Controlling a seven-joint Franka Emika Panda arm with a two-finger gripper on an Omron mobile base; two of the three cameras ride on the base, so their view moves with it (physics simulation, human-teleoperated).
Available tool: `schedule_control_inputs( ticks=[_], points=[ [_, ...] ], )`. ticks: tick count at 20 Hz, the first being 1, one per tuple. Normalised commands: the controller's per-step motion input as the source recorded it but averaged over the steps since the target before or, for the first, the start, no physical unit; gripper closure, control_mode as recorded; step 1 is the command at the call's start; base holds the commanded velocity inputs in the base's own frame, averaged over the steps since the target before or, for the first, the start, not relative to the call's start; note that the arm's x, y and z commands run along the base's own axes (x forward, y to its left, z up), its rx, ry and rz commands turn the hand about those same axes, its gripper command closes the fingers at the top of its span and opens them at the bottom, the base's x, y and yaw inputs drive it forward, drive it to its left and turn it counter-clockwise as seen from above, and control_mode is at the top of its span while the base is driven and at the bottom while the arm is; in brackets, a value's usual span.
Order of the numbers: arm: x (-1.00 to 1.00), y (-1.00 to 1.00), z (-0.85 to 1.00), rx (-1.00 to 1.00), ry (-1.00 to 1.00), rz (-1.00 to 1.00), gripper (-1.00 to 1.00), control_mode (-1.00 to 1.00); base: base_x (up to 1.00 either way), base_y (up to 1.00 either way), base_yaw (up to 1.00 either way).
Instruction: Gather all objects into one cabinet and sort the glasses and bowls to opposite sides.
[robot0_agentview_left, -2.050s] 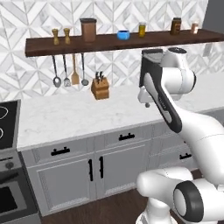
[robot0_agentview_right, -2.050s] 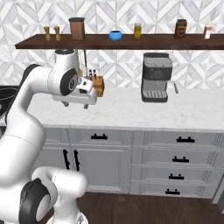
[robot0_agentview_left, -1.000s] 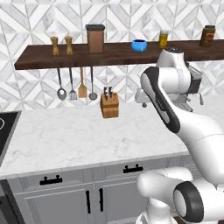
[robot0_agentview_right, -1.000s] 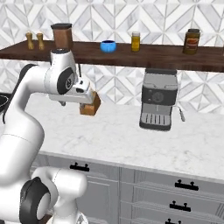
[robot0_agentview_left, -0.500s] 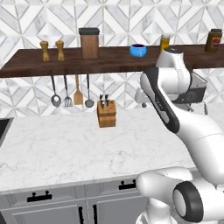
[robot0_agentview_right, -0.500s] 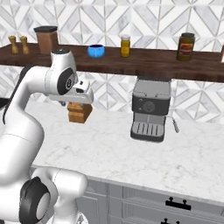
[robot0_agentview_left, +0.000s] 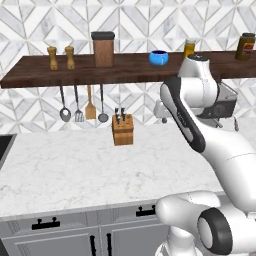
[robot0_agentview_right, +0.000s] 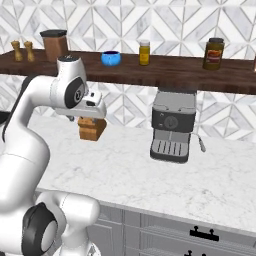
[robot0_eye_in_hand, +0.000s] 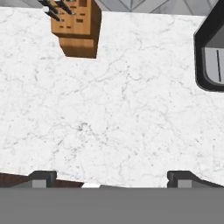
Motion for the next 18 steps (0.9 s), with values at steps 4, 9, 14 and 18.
schedule_control_inputs(
  ticks=[4, 9, 14, 18],
  points=[
    [-0.36, 0.00, 0.01, 0.00, -0.06, 0.00, -1.00, -1.00, 0.00, 0.00, 0.00],
    [-0.52, 0.00, 0.13, 0.00, -0.23, 0.00, -1.00, -1.00, 0.00, 0.00, 0.00],
    [-0.09, 0.00, 0.12, 0.00, -0.09, 0.00, -1.00, -1.00, 0.00, 0.00, 0.00],
    [0.17, 0.00, 0.59, 0.04, -0.11, 0.00, -1.00, -1.00, 0.00, 0.00, 0.00]
  ],
)
